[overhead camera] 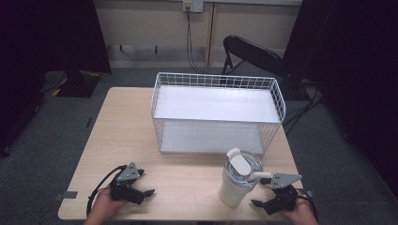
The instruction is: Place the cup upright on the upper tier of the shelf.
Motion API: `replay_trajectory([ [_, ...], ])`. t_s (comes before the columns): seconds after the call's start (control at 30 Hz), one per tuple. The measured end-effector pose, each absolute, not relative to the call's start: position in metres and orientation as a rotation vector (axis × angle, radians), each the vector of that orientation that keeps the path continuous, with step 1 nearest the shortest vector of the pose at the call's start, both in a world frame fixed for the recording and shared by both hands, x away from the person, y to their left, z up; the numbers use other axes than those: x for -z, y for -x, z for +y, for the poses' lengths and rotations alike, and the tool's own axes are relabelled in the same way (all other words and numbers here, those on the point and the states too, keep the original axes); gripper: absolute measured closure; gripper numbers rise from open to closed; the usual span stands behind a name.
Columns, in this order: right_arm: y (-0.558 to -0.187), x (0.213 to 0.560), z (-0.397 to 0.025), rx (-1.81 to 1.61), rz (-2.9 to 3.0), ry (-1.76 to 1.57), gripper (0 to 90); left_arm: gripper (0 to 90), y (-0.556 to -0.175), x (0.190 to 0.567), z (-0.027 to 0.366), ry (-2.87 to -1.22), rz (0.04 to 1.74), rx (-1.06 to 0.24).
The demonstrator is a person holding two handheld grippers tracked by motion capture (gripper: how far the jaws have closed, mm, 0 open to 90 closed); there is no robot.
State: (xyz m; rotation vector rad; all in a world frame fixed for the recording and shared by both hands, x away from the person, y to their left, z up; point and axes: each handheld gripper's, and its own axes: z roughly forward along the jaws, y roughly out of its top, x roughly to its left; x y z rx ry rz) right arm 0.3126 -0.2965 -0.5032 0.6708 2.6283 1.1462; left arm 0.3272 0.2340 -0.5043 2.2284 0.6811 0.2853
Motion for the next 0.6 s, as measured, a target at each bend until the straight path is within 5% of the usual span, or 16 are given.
replay_trajectory([
  [0.6, -0.305, 0.49, -0.293, -1.296, 2.566, -0.712, 14.2, 12.2, -0.327, 0.504, 0.234, -2.229, 0.681, -0.285],
])
